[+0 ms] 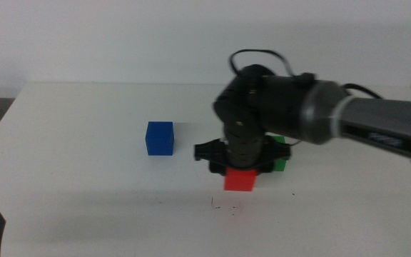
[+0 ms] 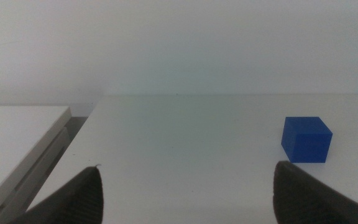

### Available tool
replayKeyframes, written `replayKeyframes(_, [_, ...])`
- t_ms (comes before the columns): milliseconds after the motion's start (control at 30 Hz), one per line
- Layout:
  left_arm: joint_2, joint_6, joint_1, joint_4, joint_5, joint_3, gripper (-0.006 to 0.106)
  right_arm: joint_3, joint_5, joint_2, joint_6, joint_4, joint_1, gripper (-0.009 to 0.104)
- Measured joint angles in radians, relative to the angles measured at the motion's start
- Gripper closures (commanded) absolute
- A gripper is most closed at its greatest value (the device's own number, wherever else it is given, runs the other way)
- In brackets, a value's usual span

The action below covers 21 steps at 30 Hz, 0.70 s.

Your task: Stack red cubes first, then green, then blue cubes in a specific spot.

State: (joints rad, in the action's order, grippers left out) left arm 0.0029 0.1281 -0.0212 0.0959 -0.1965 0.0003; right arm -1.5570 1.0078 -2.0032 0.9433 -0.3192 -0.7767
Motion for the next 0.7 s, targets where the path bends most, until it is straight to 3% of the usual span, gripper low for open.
replayKeyframes(700, [0.000,-0.002,0.000,0.000,0.000,0.000,0.007,-0.093,0.035,-0.132,0.023,0.017,-0.042,0.091])
